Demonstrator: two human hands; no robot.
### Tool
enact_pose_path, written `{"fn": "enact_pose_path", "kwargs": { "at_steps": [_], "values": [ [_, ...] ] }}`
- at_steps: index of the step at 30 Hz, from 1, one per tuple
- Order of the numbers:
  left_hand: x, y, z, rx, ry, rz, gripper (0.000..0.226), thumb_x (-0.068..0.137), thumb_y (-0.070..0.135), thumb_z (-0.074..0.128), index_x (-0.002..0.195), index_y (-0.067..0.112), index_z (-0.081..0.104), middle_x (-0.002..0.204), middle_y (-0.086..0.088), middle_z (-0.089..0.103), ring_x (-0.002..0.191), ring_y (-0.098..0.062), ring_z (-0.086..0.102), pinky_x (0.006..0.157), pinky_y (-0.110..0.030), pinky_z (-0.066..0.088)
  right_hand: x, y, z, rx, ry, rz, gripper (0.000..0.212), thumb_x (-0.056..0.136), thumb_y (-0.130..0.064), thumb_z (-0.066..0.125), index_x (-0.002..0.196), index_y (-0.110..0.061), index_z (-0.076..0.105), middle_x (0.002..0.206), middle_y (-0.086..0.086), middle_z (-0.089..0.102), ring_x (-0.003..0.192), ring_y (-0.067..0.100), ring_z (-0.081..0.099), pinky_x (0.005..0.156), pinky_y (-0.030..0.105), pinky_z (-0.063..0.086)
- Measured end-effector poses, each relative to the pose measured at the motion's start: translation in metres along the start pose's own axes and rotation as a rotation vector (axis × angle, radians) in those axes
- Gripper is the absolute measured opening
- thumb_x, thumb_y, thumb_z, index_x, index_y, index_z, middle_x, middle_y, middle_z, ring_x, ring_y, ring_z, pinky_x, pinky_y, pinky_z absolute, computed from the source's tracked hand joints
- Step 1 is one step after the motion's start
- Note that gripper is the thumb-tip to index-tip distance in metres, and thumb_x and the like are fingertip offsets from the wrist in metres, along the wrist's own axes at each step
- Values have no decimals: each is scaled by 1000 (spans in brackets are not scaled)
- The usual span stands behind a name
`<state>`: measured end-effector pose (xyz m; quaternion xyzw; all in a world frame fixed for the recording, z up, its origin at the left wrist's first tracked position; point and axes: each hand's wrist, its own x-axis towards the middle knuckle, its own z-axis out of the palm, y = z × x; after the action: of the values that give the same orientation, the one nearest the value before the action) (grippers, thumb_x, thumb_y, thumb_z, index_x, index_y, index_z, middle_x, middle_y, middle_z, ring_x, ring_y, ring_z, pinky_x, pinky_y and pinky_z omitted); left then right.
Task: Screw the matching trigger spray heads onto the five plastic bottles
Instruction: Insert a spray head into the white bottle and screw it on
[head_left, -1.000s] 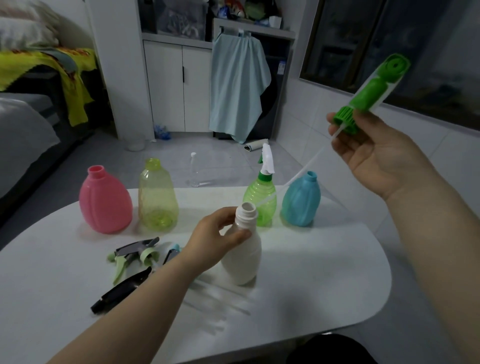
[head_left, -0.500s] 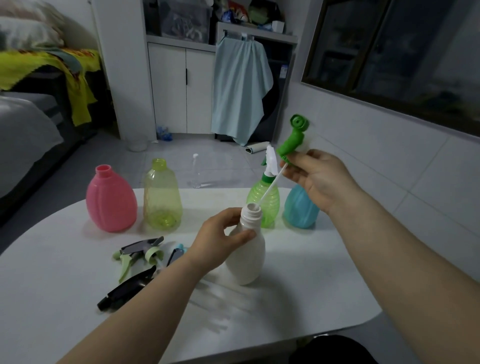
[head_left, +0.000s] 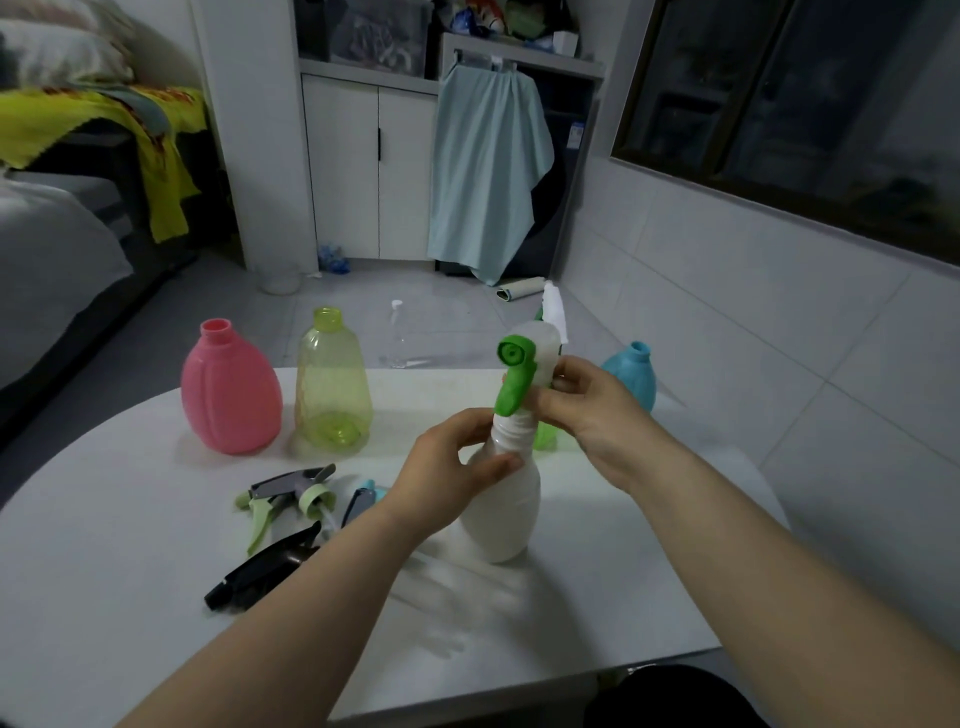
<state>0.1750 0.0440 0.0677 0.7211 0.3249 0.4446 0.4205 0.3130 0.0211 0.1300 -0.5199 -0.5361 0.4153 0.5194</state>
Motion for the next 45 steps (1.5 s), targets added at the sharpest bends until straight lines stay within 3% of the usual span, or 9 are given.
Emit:
{"fn": "enact_pose_path", "kwargs": {
  "at_steps": [4, 8, 13, 21, 27, 31, 38, 42, 45],
  "values": [
    [0, 0, -2, -2, 9, 5, 32, 72, 11, 68, 87, 36, 56, 89, 17, 61, 89, 2, 57, 78, -3, 40, -2, 2, 0, 34, -81, -45, 20, 75, -4, 63, 80, -22, 63, 66, -17, 70, 70, -4, 64, 65, 8, 49],
    [-2, -1, 1, 5, 25, 1, 31, 72, 12, 68, 87, 36, 56, 87, 22, 59, 88, 8, 54, 75, 0, 38, -3, 7, 7, 48, -45, -56, 17, 74, -5, 64, 77, -22, 64, 64, -17, 70, 68, -4, 63, 62, 8, 48],
    [-5, -5, 3, 5, 18, -16, 23, 74, 16, 66, 93, 29, 60, 93, 11, 63, 94, -6, 58, 82, -13, 42, -11, 19, 12, 69, 95, -108, 17, 72, -8, 66, 74, -24, 62, 68, -13, 67, 65, -6, 62, 59, 6, 46],
    [-3, -4, 2, 20, 3, -30, 31, 73, 18, 67, 81, 45, 54, 86, 25, 59, 86, 11, 54, 73, 0, 39, -14, 25, 12, -3, 109, -112, 27, 70, -6, 69, 76, -27, 51, 80, -11, 64, 68, -11, 61, 61, 4, 47],
    [-2, -3, 2, 76, 25, 0, 22, 74, 15, 67, 89, 30, 60, 84, 16, 61, 84, -3, 56, 72, -8, 41, -13, 25, 22, -47, 180, -178, 34, 67, -3, 70, 72, -27, 47, 74, -9, 59, 62, -10, 58, 58, 5, 46],
    [-3, -3, 2, 70, 27, -9, 30, 74, 14, 67, 103, 15, 62, 97, 4, 62, 92, -10, 57, 79, -19, 39, -13, 24, 22, -30, 191, -133, 32, 65, -9, 72, 75, -28, 49, 79, -8, 62, 71, -1, 60, 61, 7, 48],
    [-2, -3, 4, 48, 35, -71, 31, 74, 15, 67, 104, 15, 61, 97, 6, 62, 90, -7, 56, 68, -9, 40, -19, 27, 17, -38, 158, -27, 26, 69, -18, 70, 79, -30, 50, 88, -6, 62, 88, 9, 59, 71, 18, 46],
    [-2, -2, 4, 27, 21, -83, 31, 73, 14, 68, 103, 13, 61, 98, 4, 62, 93, -8, 56, 72, -14, 41, -19, 17, 3, -91, -19, 113, 74, 63, -21, 75, 125, -19, 35, 129, 6, 50, 112, 18, 53, 93, 32, 45],
    [-2, -3, 3, 21, 29, -103, 36, 73, 14, 68, 108, 15, 59, 101, 6, 60, 96, -7, 55, 78, -15, 38, -14, -17, -17, -193, -33, 7, 104, 52, -29, 76, 137, -26, 16, 140, 0, 33, 120, 16, 41, 95, 30, 39]
  ]
}}
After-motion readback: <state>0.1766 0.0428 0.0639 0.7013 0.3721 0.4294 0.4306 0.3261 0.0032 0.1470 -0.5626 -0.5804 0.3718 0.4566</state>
